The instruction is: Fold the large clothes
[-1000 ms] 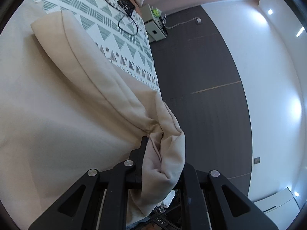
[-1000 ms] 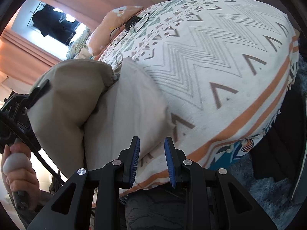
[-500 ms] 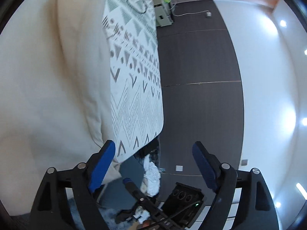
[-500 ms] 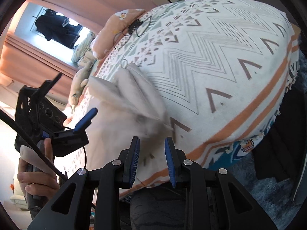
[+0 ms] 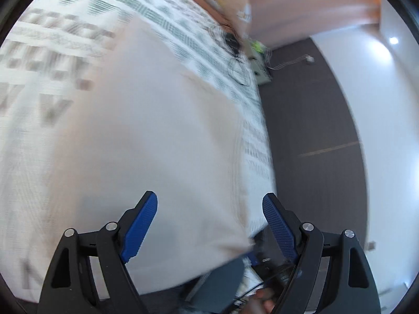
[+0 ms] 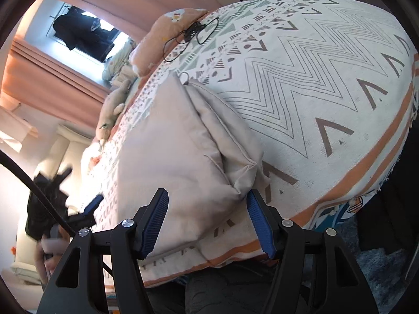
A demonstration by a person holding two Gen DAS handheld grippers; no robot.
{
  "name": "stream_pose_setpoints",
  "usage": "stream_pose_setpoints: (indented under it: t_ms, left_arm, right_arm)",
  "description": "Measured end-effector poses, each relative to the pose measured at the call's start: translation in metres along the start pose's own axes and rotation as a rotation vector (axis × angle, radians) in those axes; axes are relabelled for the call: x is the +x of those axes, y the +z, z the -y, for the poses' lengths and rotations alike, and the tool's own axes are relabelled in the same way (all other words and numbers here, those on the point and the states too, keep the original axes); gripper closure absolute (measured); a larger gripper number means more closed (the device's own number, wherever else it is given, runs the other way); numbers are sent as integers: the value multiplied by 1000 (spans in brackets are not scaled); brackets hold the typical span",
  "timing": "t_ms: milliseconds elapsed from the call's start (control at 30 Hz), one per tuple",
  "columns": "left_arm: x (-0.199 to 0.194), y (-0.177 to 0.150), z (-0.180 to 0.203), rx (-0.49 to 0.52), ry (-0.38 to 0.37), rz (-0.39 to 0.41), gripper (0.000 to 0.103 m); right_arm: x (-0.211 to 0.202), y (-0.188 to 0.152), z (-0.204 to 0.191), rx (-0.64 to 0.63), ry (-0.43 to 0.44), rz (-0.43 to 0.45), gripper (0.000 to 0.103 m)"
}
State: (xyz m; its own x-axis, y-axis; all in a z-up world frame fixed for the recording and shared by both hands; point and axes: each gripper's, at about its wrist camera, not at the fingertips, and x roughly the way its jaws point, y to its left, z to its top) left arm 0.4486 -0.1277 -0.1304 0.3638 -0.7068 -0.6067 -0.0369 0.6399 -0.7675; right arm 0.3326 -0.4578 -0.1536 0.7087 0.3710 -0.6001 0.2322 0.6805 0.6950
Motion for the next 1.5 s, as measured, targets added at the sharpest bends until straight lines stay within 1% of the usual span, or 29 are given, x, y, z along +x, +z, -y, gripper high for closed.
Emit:
stream_pose_setpoints:
  t_ms: [33,67,100,133,233,333,433,533,633,733,800,867,1000,1067,1100,1167,1233,1300,1367,1500]
  left_arm:
    - [-8,-2,-8,-1,29,9,20]
    - [-15,-3,-18,-5,52,17,20]
    - [-16,-4,-26,-11,69,23,20]
    - [-21,-6,-35,-17,88,32,20]
    - [-33,-12,-57,-28,136,51,20]
    - [-32,-20,-71,-38,155,37,20]
    - [-22,-27,-80,-53,169,5,20]
    - [-7,-27,-77,-45,148,-19,20]
    - [-1,-32,-73,-22,133,-33,20]
    - [8,-31,-66,-3,120,-42,20]
    - [12,-32,-64,4,119,-48,20]
    - [16,-33,-62,1,120,-56,20]
    - [17,-38,-65,-4,119,-66,22]
    - [16,-41,-65,-5,114,-63,23]
    - [15,-42,-65,-4,112,-62,23]
    - [15,-44,-64,0,112,-60,24]
    - [14,-46,-64,5,117,-58,26]
    - [12,-49,-65,9,116,-56,27]
    - [10,-51,-66,12,122,-53,31]
    - [7,-56,-70,8,126,-43,40]
  right_arm:
    - [2,1,0,-5,-11,10,46]
    - [4,1,-2,-13,-25,13,51]
    - [7,1,-5,-19,-39,13,65]
    - [9,2,-4,-17,-49,13,75]
    - [12,6,-9,-24,-49,28,88]
    - [10,7,-19,-52,-48,56,92]
    - [6,13,-24,-82,-40,76,94]
    - [3,20,-18,-71,-31,98,95]
    - [-1,19,-9,-52,-39,115,96]
    - [-2,6,3,-23,-55,103,96]
    - [1,-3,9,-18,-64,74,96]
    - [3,-8,13,1,-51,47,95]
    - [-2,-3,15,10,-2,17,91]
    - [-3,-1,13,-9,-19,10,86]
    - [-3,2,13,-16,-20,10,81]
    - [-1,7,13,-17,-15,15,66]
    - [-1,8,15,-17,-48,30,23]
    - [1,9,15,-12,-43,40,21]
    - [7,10,15,-12,-45,30,21]
    - [28,15,22,4,-70,-30,21]
